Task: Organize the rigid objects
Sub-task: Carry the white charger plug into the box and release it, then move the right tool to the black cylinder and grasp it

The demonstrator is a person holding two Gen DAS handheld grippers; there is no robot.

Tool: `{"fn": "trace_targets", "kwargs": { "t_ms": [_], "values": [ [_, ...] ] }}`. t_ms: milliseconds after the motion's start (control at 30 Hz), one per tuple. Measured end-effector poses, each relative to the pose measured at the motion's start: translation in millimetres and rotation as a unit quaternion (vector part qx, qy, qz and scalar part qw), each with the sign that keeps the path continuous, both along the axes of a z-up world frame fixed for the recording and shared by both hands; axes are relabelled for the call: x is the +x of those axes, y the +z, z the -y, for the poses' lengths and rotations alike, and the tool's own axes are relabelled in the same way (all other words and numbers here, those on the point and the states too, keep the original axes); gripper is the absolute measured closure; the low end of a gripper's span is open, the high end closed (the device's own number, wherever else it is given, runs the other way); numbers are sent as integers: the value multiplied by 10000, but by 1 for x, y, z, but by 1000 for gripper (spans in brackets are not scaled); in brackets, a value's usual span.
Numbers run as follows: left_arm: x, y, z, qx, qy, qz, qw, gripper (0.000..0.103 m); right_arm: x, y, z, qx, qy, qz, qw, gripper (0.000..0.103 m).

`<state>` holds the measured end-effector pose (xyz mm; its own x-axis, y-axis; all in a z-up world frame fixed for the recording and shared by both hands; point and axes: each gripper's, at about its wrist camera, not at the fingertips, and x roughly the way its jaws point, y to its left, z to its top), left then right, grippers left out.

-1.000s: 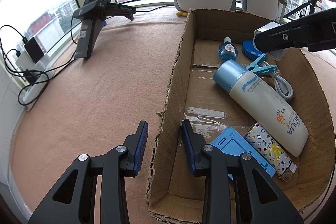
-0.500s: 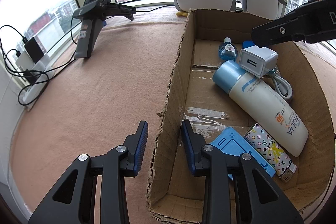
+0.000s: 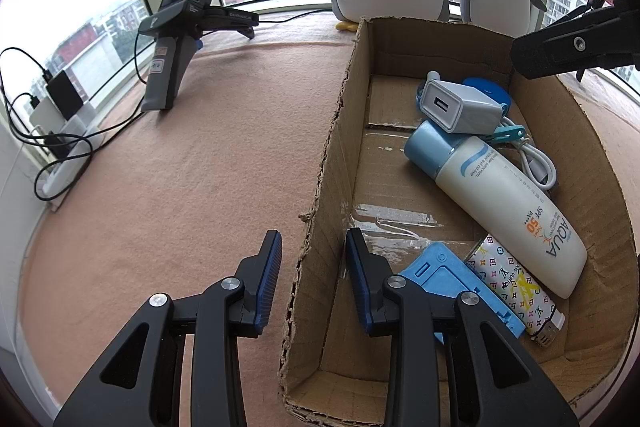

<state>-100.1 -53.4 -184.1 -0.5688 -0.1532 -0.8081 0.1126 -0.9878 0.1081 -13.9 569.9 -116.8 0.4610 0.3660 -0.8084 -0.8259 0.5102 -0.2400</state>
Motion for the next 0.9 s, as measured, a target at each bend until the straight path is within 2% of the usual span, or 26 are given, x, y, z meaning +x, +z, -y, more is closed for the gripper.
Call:
{"fn": "trace_targets", "kwargs": {
  "t_ms": [433,900],
  "values": [
    [-1,0,-1,-6,-8,-2,10000,72,-13,45,47,329,-342,142,9988,22],
    [-2,1,-3,-61,-54,-20,10000,72,-57,94,92,575,-455,321,9968,22]
  ]
}}
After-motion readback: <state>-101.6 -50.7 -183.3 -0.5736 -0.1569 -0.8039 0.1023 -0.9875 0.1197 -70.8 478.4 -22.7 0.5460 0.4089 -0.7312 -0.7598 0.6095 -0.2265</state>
